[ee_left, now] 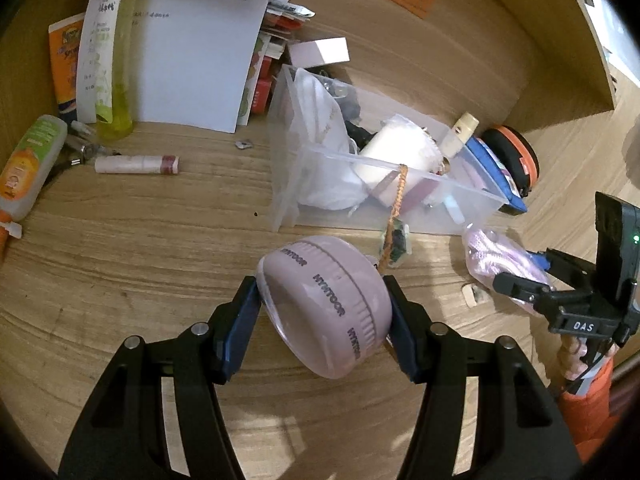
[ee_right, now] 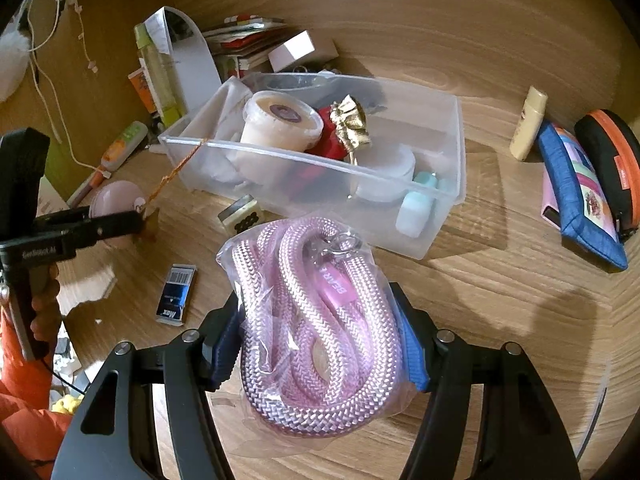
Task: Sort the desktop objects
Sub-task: 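Lift the pink case and rope bag and carry both toward the clear box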
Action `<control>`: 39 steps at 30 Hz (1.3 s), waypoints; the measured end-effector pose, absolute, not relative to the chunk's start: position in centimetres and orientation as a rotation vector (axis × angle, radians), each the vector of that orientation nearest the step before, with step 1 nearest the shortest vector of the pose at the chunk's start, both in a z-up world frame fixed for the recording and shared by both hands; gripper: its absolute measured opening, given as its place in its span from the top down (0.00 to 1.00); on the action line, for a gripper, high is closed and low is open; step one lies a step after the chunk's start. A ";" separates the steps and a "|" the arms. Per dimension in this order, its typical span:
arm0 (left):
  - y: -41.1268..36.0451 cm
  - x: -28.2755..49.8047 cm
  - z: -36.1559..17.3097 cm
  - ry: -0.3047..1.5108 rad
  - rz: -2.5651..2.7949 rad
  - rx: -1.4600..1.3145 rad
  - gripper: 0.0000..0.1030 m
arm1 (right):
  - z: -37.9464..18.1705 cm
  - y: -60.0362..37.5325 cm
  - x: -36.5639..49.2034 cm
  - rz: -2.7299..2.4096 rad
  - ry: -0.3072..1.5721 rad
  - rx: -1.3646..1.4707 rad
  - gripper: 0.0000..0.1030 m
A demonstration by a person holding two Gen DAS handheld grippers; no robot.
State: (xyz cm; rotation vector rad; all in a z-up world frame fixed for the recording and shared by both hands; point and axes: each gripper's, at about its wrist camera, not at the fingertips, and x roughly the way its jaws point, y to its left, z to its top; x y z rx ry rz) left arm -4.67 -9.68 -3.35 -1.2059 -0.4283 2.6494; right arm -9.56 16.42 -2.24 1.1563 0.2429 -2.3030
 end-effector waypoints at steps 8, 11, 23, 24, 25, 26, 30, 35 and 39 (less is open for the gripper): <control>-8.7 -6.5 -3.3 -0.377 2.684 -1.279 0.42 | -2.6 16.2 -9.6 -2.299 0.244 1.159 0.39; -8.4 -6.2 -2.4 -0.365 2.698 -1.231 0.42 | -2.8 16.2 -9.5 -2.295 0.253 1.160 0.39; -8.2 -5.1 -3.3 -0.267 2.716 -1.272 0.59 | -0.1 17.4 -9.8 -2.373 0.176 1.065 0.39; -8.4 -4.9 -3.2 -0.270 2.719 -1.270 0.59 | 0.4 17.6 -9.9 -2.382 0.167 1.052 0.39; -8.6 -4.7 -3.1 -0.278 2.725 -1.264 0.59 | 0.7 17.7 -9.9 -2.391 0.161 1.041 0.40; -8.8 -4.6 -2.9 -0.287 2.734 -1.259 0.60 | 1.2 17.8 -10.0 -2.402 0.154 1.027 0.39; -9.4 -4.5 -1.6 -0.315 2.751 -1.206 0.62 | 2.7 18.1 -10.9 -2.440 0.136 0.981 0.39; -9.4 -5.6 0.6 -0.291 2.772 -1.124 0.62 | 4.4 17.9 -11.9 -2.485 0.124 0.925 0.39; -9.0 -7.0 2.2 -0.255 2.789 -1.070 0.62 | 5.1 17.3 -12.6 -2.512 0.144 0.898 0.39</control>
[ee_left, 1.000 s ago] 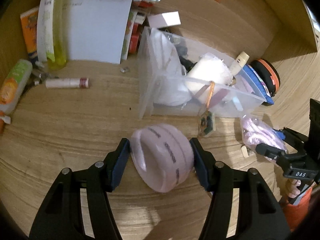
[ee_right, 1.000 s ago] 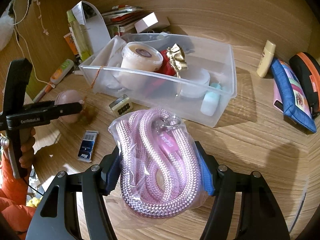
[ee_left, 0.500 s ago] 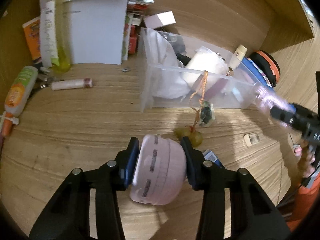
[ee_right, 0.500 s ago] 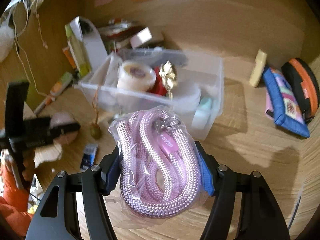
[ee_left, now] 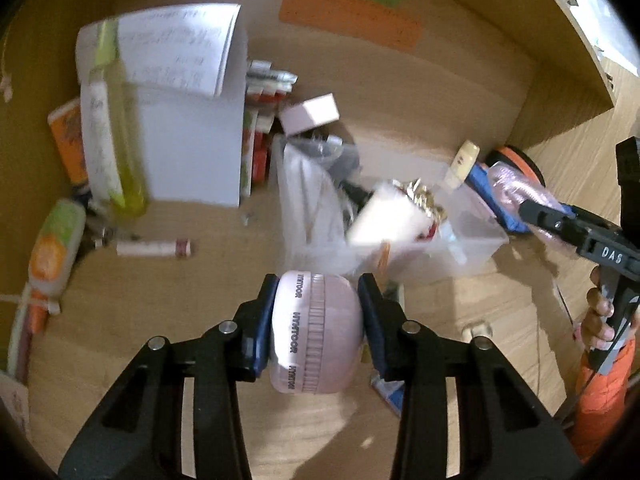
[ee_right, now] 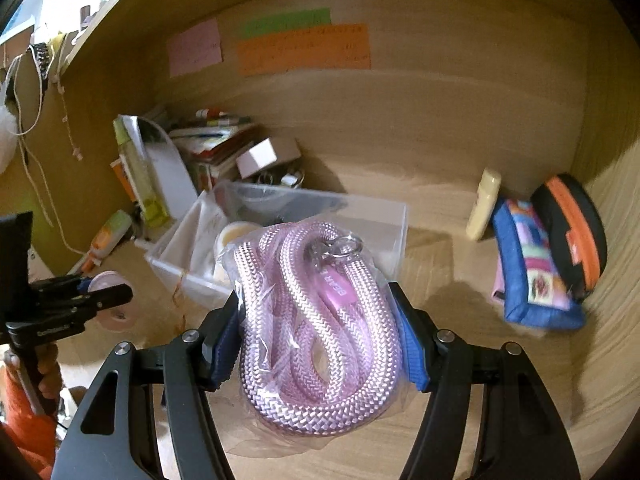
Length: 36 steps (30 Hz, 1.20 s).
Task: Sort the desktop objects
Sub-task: 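Lift the pink case and rope bag and carry both toward the clear box, then lower the pink case and rope bag into the box and open both grippers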
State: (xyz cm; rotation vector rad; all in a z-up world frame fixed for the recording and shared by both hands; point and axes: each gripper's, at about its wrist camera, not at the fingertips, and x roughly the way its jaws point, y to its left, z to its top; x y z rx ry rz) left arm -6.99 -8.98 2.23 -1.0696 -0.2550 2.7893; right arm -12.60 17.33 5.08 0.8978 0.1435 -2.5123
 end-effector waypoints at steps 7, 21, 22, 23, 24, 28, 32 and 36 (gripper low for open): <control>-9.0 -10.2 4.5 -0.283 2.775 -1.007 0.62 | 4.7 15.6 -14.8 -2.534 0.176 0.911 0.40; -7.0 -16.7 3.0 -0.253 2.684 -1.079 0.62 | 0.7 13.7 -19.0 -2.534 0.236 1.042 0.40; -6.9 -17.0 2.6 -0.255 2.676 -1.090 0.62 | 0.5 13.7 -19.1 -2.534 0.240 1.046 0.39; -6.9 -17.5 2.1 -0.257 2.666 -1.111 0.62 | 0.3 13.7 -19.2 -2.535 0.244 1.050 0.39; -6.9 -17.7 1.7 -0.258 2.661 -1.124 0.61 | 0.2 13.7 -19.3 -2.532 0.247 1.053 0.39; -7.3 -17.8 1.3 -0.284 2.640 -1.120 0.60 | -0.2 13.6 -19.6 -2.521 0.265 1.059 0.36; -7.1 -17.8 1.1 -0.253 2.660 -1.128 0.53 | -0.2 13.4 -19.5 -2.496 0.265 1.062 0.23; -6.7 -17.5 1.4 -0.217 2.683 -1.120 0.45 | 0.1 13.3 -19.0 -2.510 0.288 1.039 0.22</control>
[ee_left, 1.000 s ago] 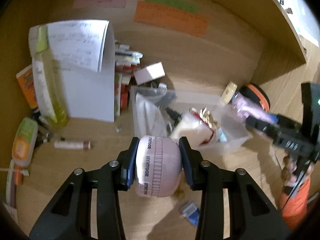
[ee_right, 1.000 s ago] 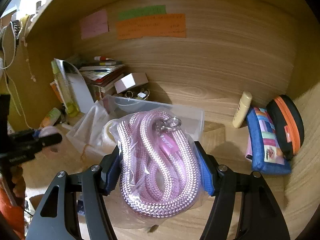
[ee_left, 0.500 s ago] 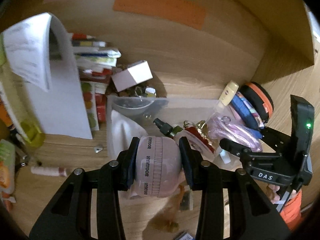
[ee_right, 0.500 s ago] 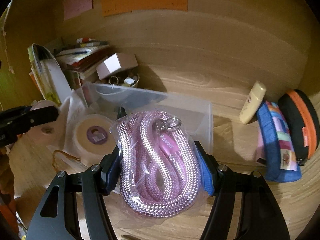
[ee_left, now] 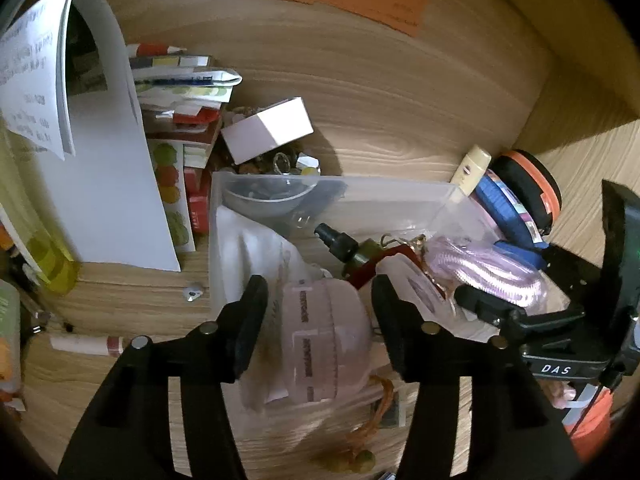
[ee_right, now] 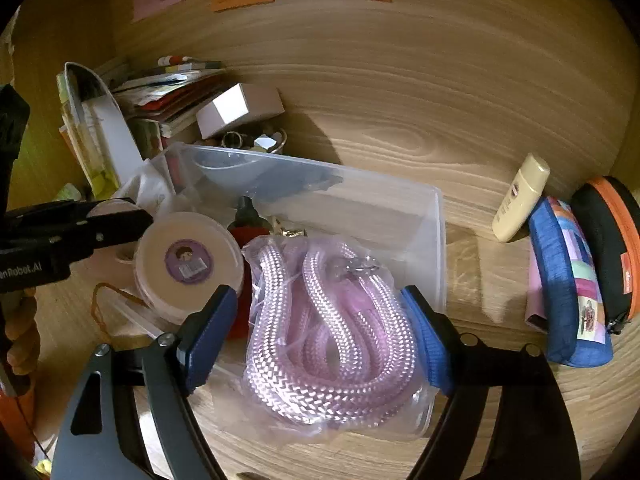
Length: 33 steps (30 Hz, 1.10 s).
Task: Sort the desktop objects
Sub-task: 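Lower the pink case and rope bag into the box and open both grippers, then grasp the yellow gourd charm with the left gripper while the right grasps the beige block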
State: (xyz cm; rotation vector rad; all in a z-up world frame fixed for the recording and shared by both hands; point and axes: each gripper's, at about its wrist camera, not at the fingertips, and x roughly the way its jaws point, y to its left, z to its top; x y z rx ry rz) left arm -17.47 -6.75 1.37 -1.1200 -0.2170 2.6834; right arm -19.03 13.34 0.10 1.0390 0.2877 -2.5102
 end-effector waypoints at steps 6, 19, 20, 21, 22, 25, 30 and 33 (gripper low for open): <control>-6.6 -16.0 3.1 -0.186 2.738 -1.039 0.30 | 1.8 13.5 -17.8 -2.538 0.306 0.978 0.22; -6.0 -11.3 6.1 -0.066 2.845 -0.933 0.14 | 4.5 13.7 -13.3 -2.547 0.315 0.902 0.14; -6.0 -10.9 6.2 -0.059 2.851 -0.930 0.13 | 4.5 13.9 -12.9 -2.550 0.317 0.899 0.13; -6.0 -10.5 6.2 -0.054 2.856 -0.930 0.12 | 4.5 13.9 -12.5 -2.554 0.322 0.898 0.13; -6.0 -10.1 6.1 -0.052 2.858 -0.933 0.11 | 4.5 14.0 -12.0 -2.556 0.326 0.899 0.13; -6.0 -9.2 5.8 -0.043 2.863 -0.951 0.11 | 4.1 14.4 -11.0 -2.551 0.332 0.908 0.13; -6.2 -7.9 4.5 -0.032 2.864 -1.013 0.11 | 3.1 15.1 -9.4 -2.543 0.333 0.940 0.13; -5.9 -7.4 3.5 -0.005 2.865 -1.056 0.11 | 2.0 15.3 -8.8 -2.537 0.333 0.976 0.13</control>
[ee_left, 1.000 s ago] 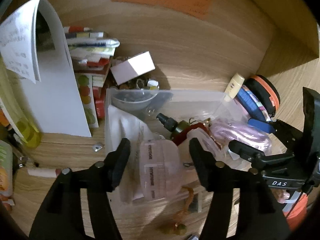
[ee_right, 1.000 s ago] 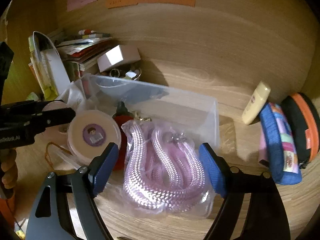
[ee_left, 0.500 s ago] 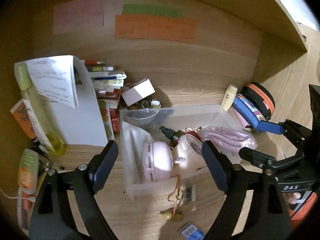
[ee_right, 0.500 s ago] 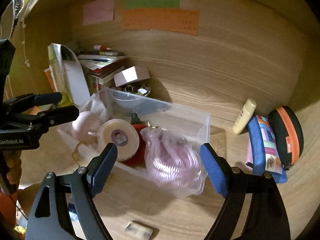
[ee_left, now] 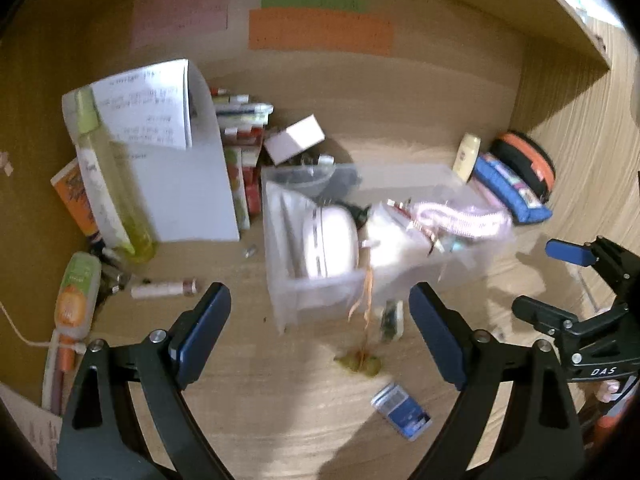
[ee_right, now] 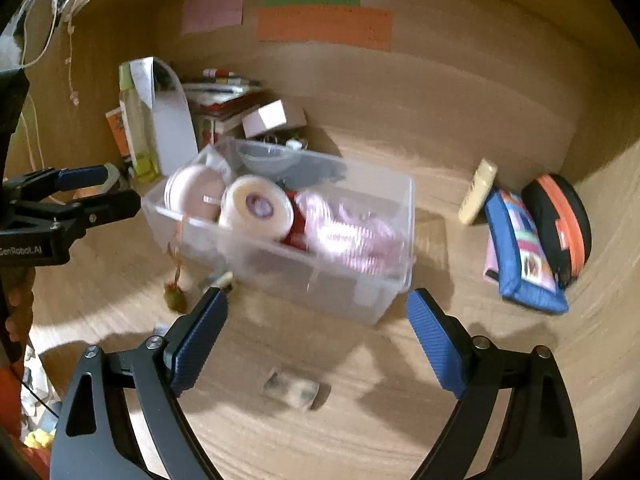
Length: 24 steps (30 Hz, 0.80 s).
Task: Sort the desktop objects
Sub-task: 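Grasp the yellow gourd charm with the left gripper while the right grasps the beige block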
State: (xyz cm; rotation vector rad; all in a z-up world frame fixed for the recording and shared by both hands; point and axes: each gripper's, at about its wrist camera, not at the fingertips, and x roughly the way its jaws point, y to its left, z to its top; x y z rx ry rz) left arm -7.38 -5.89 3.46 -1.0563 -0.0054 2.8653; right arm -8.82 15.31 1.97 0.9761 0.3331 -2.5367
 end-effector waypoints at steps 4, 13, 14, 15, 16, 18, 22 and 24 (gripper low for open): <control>-5.5 -6.8 1.8 0.016 2.846 -1.117 0.11 | 0.4 15.7 -8.4 -2.513 0.312 1.038 0.13; -4.8 -6.9 -2.0 0.038 2.755 -1.273 0.11 | -3.0 16.1 -7.9 -2.458 0.283 1.186 0.13; -4.7 -6.9 -2.3 0.040 2.746 -1.284 0.11 | -3.2 16.1 -7.9 -2.452 0.277 1.195 0.13; -4.6 -7.0 -2.6 0.041 2.734 -1.297 0.11 | -3.4 16.1 -7.9 -2.444 0.269 1.208 0.13; -4.5 -7.1 -3.0 0.042 2.724 -1.308 0.11 | -3.7 16.1 -7.9 -2.438 0.264 1.217 0.13; -4.3 -7.4 -3.6 0.051 2.701 -1.337 0.11 | -4.1 16.1 -7.9 -2.427 0.261 1.231 0.13; -3.9 -8.1 -4.5 0.047 2.649 -1.374 0.11 | -4.7 15.7 -7.8 -2.405 0.280 1.249 0.13; -3.7 -8.4 -4.7 0.050 2.641 -1.379 0.11 | -5.0 15.4 -7.7 -2.386 0.281 1.251 0.13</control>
